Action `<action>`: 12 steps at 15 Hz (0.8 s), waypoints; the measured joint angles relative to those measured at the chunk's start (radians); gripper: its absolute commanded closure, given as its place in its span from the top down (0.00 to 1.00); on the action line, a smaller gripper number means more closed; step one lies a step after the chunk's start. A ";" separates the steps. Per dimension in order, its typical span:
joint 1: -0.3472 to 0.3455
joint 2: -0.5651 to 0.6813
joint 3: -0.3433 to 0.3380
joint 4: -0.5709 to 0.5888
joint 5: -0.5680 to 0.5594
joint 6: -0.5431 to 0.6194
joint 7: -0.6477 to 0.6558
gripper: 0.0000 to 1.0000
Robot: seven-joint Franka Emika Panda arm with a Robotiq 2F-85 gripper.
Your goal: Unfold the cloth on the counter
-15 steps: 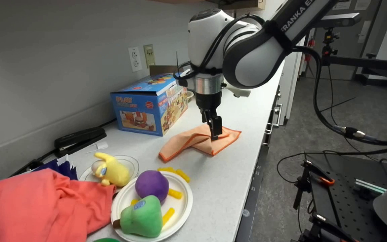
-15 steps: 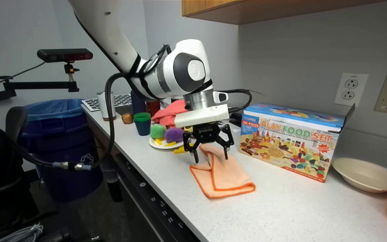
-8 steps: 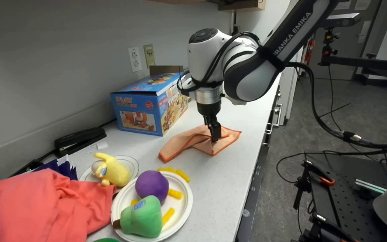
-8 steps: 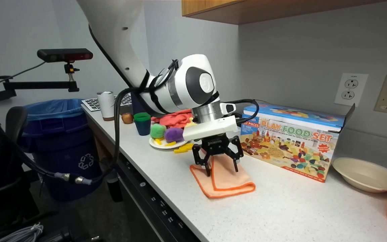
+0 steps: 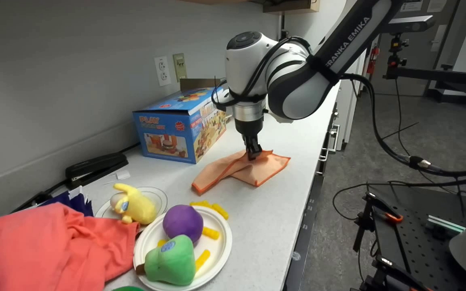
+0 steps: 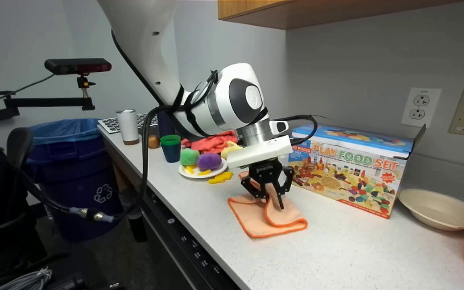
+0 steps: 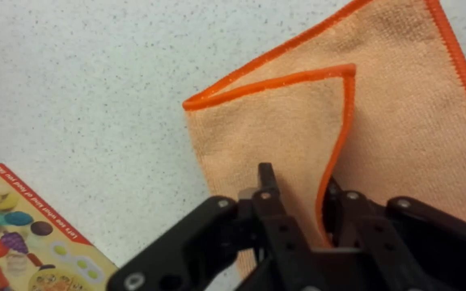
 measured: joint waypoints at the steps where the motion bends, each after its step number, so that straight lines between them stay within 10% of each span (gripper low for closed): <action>1: 0.000 -0.002 -0.004 0.000 -0.013 0.001 0.001 0.00; 12: -0.012 -0.119 -0.013 -0.110 0.021 -0.215 -0.139 0.00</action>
